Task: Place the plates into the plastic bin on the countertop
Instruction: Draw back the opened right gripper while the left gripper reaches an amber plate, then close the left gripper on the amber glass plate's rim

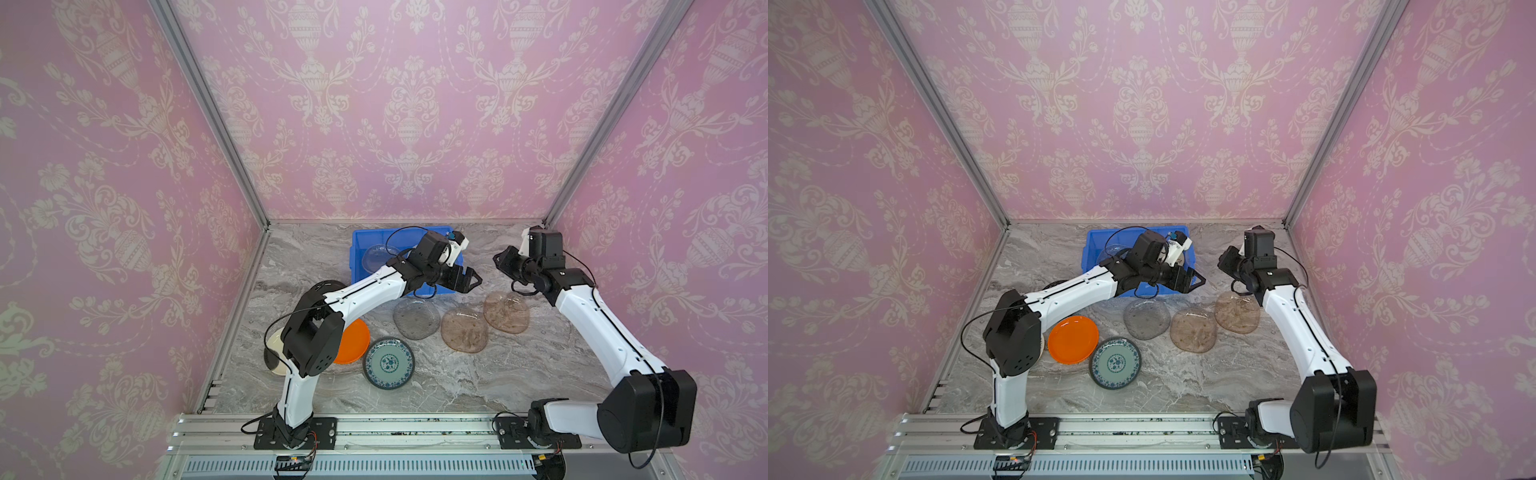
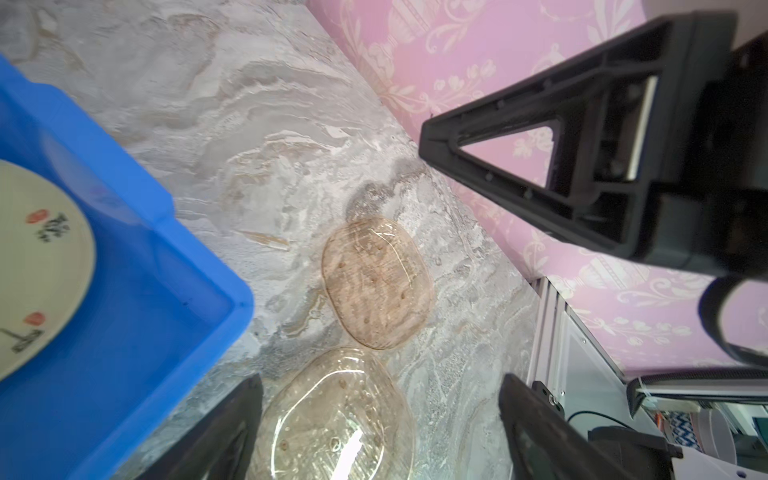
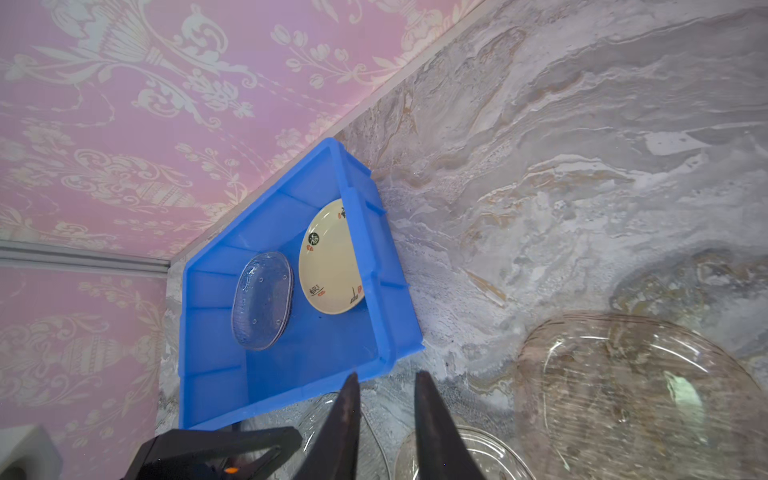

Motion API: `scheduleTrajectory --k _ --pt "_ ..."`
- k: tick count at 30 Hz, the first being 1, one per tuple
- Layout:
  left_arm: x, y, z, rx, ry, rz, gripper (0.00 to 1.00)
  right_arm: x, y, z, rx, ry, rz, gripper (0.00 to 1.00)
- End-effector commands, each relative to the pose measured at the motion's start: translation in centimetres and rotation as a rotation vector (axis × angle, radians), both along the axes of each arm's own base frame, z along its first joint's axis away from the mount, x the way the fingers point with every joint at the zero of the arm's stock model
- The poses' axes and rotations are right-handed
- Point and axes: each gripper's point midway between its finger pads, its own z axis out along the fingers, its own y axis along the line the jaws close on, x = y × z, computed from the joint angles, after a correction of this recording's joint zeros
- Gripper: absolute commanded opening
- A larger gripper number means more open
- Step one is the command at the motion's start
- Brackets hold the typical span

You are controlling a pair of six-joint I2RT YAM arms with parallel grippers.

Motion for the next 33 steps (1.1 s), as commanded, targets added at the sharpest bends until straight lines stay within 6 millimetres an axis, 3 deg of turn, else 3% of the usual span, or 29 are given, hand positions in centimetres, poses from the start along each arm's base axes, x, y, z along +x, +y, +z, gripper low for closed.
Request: scheduleTrajectory --k 1,6,13,25,33 --pt "-1.7 -2.0 -0.8 0.033 0.005 -0.075 0.89 -1.9 -2.0 1.2 -0.006 -0.064 -0.085 0.26" --pt "-2.3 -4.0 -1.9 0.081 0.017 -0.103 0.87 -4.7 -3.2 0.6 -0.006 -0.069 -0.114 0.26" --pt "-2.2 -6.6 -3.7 0.128 0.072 -0.141 0.86 -6.7 -5.1 0.5 -0.026 -0.082 -0.175 0.26" --pt "-2.2 -8.8 -7.6 0.233 0.137 -0.189 0.84 -7.2 -6.6 0.3 -0.006 -0.100 -0.230 0.26" --pt "-4.0 -9.7 -10.6 0.266 0.174 -0.244 0.78 -6.4 -6.3 -0.4 0.019 -0.088 -0.211 0.26"
